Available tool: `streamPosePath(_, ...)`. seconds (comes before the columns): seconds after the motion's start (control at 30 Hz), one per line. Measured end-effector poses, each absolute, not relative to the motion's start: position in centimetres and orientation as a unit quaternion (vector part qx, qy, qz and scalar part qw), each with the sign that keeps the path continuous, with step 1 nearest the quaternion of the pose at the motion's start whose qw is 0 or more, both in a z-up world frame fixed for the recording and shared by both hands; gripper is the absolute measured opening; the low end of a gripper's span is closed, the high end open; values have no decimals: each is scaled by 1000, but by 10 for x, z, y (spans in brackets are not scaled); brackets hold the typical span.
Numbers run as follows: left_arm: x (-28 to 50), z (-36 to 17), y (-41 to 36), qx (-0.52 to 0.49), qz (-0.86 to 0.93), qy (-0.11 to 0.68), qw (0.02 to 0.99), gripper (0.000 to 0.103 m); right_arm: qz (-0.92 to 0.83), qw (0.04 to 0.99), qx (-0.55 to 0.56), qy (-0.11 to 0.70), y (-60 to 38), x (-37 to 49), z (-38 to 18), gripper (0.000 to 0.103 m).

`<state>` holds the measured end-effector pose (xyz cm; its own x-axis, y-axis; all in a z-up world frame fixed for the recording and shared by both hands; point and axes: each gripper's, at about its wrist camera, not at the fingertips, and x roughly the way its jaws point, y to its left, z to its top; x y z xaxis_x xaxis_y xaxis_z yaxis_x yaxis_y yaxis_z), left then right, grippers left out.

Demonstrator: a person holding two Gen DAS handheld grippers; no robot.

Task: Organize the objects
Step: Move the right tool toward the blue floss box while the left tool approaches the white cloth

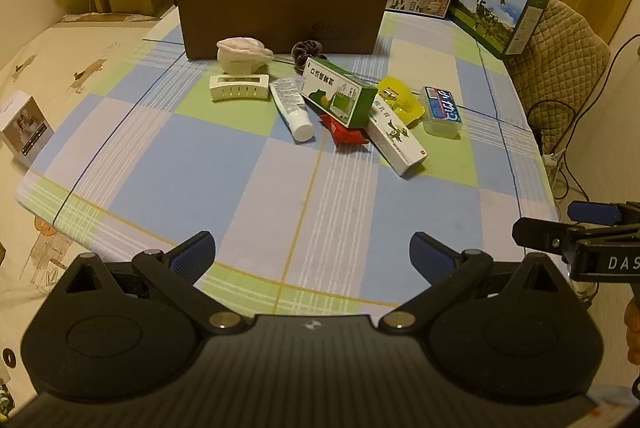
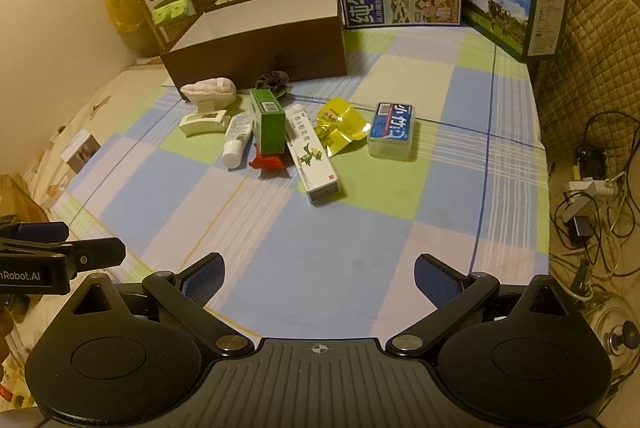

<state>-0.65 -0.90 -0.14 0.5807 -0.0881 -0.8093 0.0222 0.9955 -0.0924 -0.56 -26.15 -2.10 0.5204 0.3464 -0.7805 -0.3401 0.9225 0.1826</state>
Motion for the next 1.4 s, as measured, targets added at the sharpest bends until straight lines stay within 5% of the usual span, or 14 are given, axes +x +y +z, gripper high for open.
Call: streamPosePath(1.4, 28, -3, -9, -24, -46, 467, 883, 102, 185, 871, 18, 454, -261, 16, -24, 99)
